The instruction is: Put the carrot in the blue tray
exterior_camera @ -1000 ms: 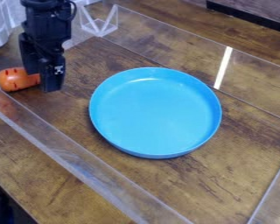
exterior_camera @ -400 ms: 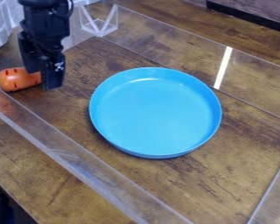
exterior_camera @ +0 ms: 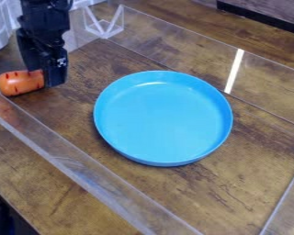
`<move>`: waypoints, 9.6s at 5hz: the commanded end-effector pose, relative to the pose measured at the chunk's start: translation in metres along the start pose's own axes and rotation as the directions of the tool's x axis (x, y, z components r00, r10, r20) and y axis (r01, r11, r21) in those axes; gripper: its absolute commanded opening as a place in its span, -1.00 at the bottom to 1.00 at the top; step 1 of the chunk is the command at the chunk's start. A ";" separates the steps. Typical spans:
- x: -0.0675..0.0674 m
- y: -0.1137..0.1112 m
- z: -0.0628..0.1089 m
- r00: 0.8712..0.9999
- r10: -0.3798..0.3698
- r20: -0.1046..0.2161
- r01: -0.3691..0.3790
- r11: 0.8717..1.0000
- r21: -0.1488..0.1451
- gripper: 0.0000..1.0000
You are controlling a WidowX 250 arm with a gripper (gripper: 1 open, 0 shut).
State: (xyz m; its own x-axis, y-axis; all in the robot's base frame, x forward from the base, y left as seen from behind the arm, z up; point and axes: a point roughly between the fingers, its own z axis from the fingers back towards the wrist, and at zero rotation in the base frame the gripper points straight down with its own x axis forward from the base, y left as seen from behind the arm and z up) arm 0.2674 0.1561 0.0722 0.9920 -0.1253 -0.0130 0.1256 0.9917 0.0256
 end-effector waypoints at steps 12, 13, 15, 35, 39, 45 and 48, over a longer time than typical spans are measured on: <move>0.014 0.029 -0.038 1.000 -0.018 0.016 0.016 0.992 0.125 -1.00; 0.017 0.030 -0.037 1.000 -0.023 0.013 0.021 0.991 0.135 -1.00; 0.022 0.030 -0.031 0.999 -0.036 0.008 0.035 0.987 0.155 -1.00; 0.069 -0.187 0.050 0.929 -0.322 0.183 0.283 0.936 0.208 -1.00; 0.083 -0.168 0.033 0.934 -0.254 0.251 0.223 0.964 0.147 -1.00; 0.084 -0.152 0.012 0.936 -0.227 0.270 0.196 0.971 0.135 1.00; 0.095 -0.149 -0.002 0.928 -0.224 0.298 0.187 0.971 0.148 1.00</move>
State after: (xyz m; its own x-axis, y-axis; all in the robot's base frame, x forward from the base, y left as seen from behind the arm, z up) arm 0.3354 -0.0099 0.0513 0.9013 -0.3624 0.2376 0.3328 0.9300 0.1560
